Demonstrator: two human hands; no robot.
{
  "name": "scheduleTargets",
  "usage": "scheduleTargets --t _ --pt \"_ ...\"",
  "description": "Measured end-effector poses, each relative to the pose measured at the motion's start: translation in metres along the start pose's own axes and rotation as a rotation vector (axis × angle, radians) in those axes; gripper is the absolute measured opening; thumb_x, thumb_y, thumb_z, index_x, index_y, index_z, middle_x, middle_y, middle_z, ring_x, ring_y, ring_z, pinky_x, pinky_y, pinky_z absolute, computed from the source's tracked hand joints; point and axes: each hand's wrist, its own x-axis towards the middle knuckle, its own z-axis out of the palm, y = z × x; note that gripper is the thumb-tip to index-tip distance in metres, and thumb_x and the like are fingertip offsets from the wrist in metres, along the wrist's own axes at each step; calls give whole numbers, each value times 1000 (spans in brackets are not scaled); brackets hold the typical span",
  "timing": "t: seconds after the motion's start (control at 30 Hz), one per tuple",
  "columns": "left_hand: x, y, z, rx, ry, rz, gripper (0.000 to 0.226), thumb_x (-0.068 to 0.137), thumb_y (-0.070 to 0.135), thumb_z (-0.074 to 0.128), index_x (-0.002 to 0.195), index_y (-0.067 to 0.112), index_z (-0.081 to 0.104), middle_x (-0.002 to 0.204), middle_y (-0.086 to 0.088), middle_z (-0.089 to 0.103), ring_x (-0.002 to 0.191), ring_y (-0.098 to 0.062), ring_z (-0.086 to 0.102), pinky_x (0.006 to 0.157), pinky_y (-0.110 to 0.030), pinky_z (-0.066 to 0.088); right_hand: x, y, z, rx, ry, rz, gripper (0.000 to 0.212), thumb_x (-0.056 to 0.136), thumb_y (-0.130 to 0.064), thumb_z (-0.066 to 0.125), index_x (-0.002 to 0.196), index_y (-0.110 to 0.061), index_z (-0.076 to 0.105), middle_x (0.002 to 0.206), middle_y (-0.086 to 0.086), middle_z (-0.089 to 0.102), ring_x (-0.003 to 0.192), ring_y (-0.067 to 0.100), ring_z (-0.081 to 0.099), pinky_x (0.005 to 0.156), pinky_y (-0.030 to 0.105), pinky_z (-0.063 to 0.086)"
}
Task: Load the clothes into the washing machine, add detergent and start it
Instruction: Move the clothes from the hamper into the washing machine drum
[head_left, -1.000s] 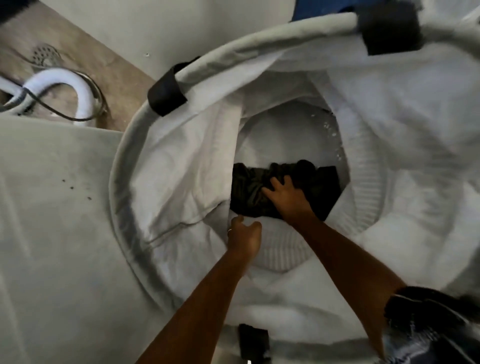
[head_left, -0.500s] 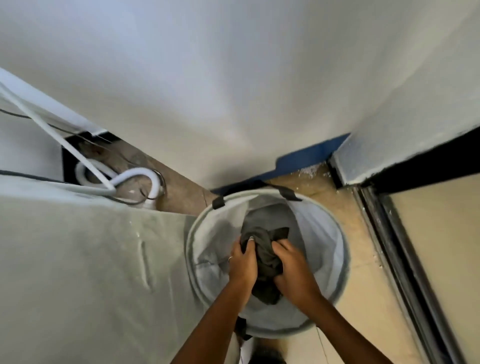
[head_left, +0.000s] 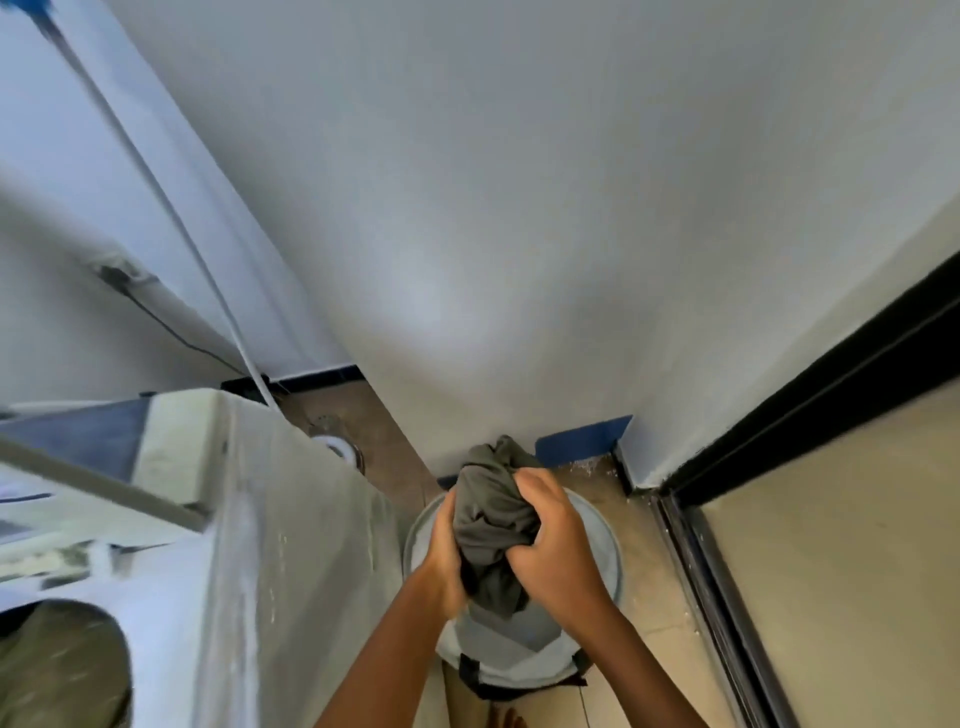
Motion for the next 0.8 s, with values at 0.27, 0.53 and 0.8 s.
scheduleTargets --t 0.27,0.53,0.8 --pt "-127 25 7 -361 -262 49 46 96 44 37 102 7 63 84 -16 74 96 -28 59 71 -38 58 -37 -122 -2 68 70 -119 51 72 8 46 106 -29 54 106 -18 51 105 -2 51 97 11 37" --pt "-229 52 -46 -364 -472 130 53 91 45 44 84 5 78 94 -16 73 80 -26 73 66 -34 59 -108 -224 30 158 194 -232 60 76 17 48 105 -35 56 108 -8 59 98 -1 57 87 10 46" --pt "-338 85 -162 -276 -550 190 50 91 45 46 113 6 68 114 -17 68 111 -28 61 95 -38 50 -189 -315 119 204 145 -315 49 80 16 50 113 -19 60 109 0 63 98 6 62 93 22 49"
